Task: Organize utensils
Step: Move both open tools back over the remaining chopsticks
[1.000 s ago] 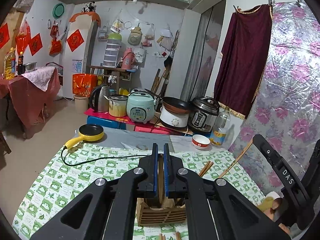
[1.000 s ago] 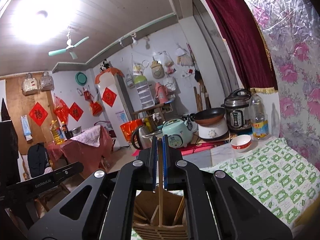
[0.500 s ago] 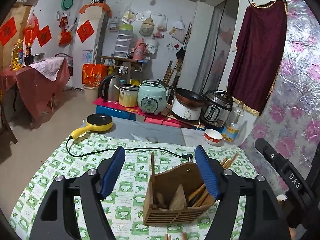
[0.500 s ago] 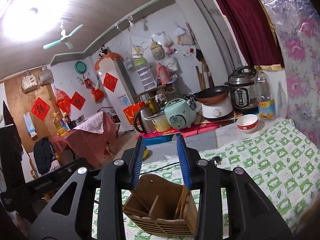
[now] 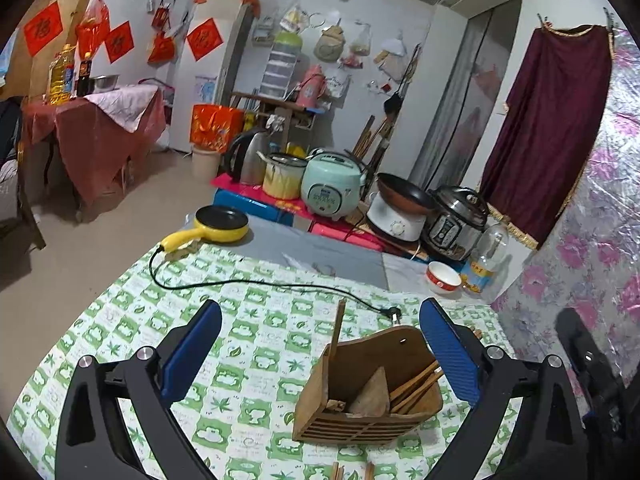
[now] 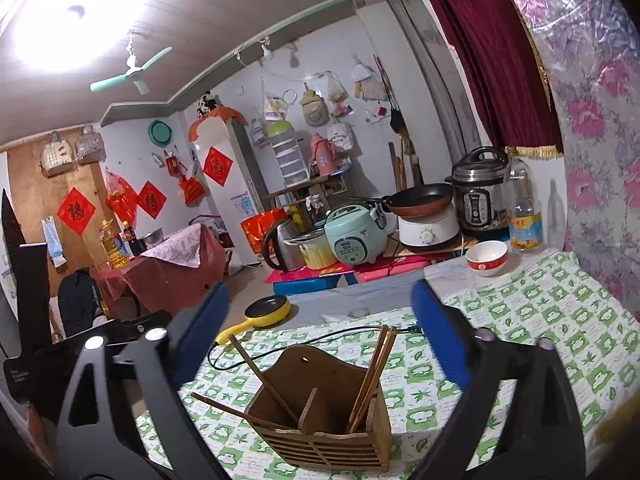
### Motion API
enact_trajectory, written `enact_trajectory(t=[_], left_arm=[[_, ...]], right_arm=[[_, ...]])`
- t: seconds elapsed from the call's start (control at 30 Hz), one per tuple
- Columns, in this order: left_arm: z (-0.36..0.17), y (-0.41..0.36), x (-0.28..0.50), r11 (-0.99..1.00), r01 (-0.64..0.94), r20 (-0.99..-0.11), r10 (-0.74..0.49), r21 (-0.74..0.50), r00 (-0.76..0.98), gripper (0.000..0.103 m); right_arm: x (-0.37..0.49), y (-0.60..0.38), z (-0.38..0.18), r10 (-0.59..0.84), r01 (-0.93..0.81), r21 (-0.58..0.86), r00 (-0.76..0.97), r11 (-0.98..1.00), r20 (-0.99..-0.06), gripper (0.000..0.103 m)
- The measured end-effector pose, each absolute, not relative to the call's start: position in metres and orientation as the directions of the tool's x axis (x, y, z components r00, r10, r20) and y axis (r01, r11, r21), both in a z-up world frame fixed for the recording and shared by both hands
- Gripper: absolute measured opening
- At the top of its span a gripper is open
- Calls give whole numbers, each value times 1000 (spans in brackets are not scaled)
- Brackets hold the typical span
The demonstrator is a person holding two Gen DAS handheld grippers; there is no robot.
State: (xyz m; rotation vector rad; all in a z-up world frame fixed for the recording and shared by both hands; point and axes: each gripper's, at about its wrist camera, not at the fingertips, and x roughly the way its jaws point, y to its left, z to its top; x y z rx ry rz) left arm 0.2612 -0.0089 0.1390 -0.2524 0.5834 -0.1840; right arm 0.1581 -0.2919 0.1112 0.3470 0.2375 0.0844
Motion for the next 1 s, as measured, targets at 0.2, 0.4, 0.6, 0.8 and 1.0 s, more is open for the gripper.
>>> enact_trajectory(t=[0.2,0.4,0.6,0.8,1.0], left_arm=[[140,-11,256,972,41,-509,-157,-232,847,97],[149,-12,241,979,31,-478,-127,-204,869,97],[157,-11,225,978,44,-454,-135,-206,881,97],[154,-12,213,981,42,-449,-126,-192,885,97],[96,-9,182,998,42,-447,-62,-55,892,97]], right_arm=[[160,-296,109,108,-8,358,960,934,-259,97],[153,-297,106,107,4,354,949,935,-295,97],[131,-286,112,97,-1,320,954,947,-284,97],[114,-276,109,76,9,274,951,962,-298,97],[79,-275,45,14,37,136,934,990,-356,97]])
